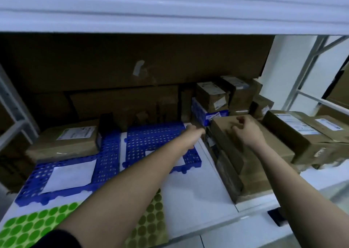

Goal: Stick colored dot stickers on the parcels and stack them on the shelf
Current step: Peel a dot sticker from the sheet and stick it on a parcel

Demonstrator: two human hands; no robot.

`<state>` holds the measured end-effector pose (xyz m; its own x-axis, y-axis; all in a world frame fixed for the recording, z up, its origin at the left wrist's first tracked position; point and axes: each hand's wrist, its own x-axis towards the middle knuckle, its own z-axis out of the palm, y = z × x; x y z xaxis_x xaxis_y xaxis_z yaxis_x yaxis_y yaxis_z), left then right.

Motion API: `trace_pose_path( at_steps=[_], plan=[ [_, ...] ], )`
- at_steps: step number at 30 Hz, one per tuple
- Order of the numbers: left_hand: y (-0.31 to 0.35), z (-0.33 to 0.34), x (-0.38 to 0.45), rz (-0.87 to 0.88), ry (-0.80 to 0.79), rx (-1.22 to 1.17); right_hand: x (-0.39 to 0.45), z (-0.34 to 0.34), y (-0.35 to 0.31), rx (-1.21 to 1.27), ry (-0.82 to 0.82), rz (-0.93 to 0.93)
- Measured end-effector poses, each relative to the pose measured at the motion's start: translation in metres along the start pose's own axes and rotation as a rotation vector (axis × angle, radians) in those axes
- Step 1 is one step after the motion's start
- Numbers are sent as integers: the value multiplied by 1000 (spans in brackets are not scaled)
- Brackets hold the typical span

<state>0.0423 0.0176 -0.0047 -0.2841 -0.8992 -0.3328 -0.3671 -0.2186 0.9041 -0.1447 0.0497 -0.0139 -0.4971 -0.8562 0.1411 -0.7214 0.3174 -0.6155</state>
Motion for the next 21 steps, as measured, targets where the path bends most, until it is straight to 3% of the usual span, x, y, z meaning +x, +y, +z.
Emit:
trace_pose_path(
  at_steps=[4,9,14,21],
  plan=[
    [5,41,12,-48,-64,22,17,-18,29,-271,-66,52],
    [12,85,22,-77,-96,-61,26,-31,53,-404,-104,34],
    [14,111,30,-96,-45,-100,33,-35,69,-400,-117,74],
    [11,124,39,-128,-16,-154,43,-36,78,-191,-137,231]
  ],
)
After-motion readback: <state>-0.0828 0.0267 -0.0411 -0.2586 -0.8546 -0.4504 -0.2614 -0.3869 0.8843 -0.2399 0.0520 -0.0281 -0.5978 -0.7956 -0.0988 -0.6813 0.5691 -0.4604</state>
